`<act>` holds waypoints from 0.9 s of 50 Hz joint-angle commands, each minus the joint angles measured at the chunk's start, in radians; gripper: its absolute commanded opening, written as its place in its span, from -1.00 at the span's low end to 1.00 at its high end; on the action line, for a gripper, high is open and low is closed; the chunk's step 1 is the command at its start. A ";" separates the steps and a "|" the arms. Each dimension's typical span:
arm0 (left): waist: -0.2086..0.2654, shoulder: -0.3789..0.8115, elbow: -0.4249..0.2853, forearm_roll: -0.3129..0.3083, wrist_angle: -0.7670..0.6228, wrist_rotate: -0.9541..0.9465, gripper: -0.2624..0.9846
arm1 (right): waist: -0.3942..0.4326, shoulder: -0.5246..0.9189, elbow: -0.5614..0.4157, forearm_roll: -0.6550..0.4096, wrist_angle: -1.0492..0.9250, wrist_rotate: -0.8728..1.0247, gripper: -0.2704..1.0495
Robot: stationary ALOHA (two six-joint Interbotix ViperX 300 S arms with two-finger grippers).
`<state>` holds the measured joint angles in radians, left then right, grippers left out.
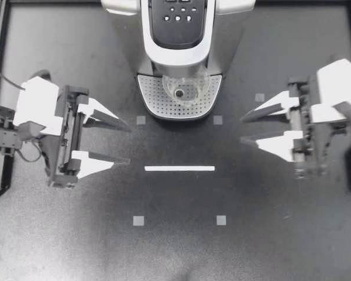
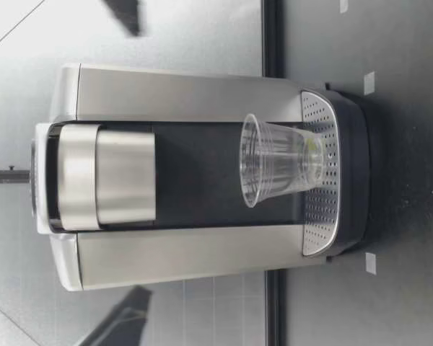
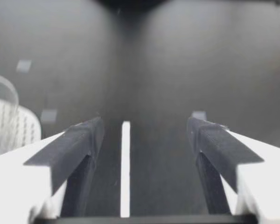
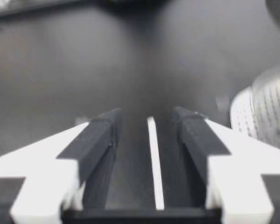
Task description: Place the coffee capsule inside the capsule container, then place the cup onto the center of the cup tray, then push the 'Hot Water' and 'Travel Mug' buttons.
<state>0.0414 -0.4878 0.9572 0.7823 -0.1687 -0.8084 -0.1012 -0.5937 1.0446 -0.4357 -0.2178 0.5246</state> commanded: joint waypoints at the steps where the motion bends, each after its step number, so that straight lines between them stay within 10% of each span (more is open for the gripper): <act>1: 0.005 -0.025 -0.023 0.002 -0.020 0.003 0.38 | 0.006 -0.023 -0.005 -0.002 -0.020 -0.002 0.20; 45: 0.005 -0.064 0.011 0.003 -0.026 -0.003 0.38 | 0.006 -0.006 0.015 -0.002 -0.063 -0.002 0.20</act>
<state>0.0430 -0.5446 0.9802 0.7854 -0.1856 -0.8099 -0.1028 -0.5952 1.0723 -0.4357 -0.2669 0.5246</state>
